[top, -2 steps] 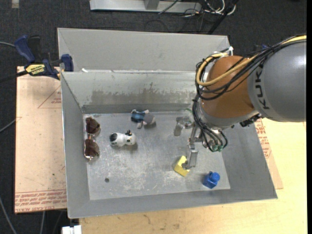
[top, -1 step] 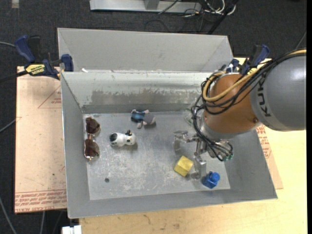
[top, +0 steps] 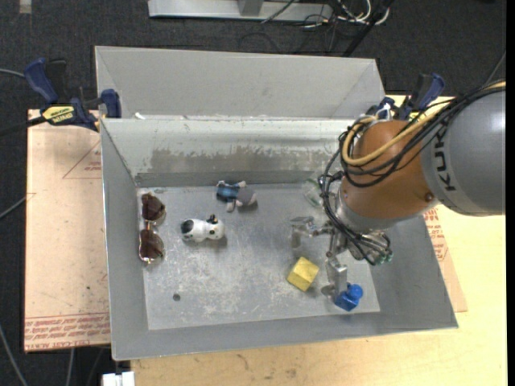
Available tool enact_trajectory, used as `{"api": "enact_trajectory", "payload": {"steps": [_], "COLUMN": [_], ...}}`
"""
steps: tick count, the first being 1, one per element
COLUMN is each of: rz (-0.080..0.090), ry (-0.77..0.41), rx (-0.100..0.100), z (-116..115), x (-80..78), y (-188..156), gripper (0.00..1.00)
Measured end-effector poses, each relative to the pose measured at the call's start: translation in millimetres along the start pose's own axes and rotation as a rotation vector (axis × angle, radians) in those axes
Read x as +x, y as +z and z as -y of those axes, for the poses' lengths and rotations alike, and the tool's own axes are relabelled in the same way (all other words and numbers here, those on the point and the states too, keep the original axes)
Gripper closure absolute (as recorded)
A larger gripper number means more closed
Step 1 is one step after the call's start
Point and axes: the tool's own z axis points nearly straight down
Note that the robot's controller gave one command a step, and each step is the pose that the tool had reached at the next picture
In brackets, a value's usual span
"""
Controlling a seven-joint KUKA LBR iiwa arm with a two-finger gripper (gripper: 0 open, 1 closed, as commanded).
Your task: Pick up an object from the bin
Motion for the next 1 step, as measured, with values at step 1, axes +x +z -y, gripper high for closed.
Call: {"api": "enact_trajectory", "payload": {"steps": [1], "rz": [0.0], "ry": [0.152], "rx": [0.001], "z": [-12.7], "x": [10.7], "y": [0.0], "gripper": [0.0]}}
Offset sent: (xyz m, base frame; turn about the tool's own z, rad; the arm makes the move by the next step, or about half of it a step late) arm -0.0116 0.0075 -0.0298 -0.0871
